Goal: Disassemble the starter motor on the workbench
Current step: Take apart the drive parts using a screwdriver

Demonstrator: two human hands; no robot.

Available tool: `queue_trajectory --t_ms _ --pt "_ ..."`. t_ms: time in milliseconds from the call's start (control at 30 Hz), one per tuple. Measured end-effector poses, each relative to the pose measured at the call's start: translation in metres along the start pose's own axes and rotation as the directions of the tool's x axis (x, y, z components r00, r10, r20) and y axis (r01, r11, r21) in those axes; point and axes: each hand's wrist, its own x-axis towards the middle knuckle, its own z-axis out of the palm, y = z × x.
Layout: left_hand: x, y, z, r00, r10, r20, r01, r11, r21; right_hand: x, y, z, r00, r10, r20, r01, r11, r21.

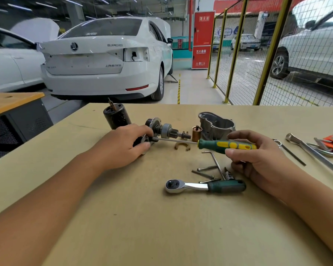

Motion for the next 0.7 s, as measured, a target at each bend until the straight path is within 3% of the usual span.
queue_trajectory --t_ms 233,567,700 --pt "0.003 0.004 0.005 0.999 -0.005 -0.037 0.007 0.999 0.044 0.000 -0.005 0.008 0.999 0.049 -0.015 -0.050 0.994 -0.095" --pt "0.003 0.011 0.008 0.995 -0.059 -0.079 0.062 0.998 0.032 -0.004 -0.004 0.005 0.998 0.046 0.035 -0.046 0.999 0.001" --pt "0.002 0.014 0.006 0.993 -0.074 -0.089 0.077 0.997 0.027 -0.006 -0.007 0.009 0.998 0.051 0.026 -0.048 0.992 -0.116"
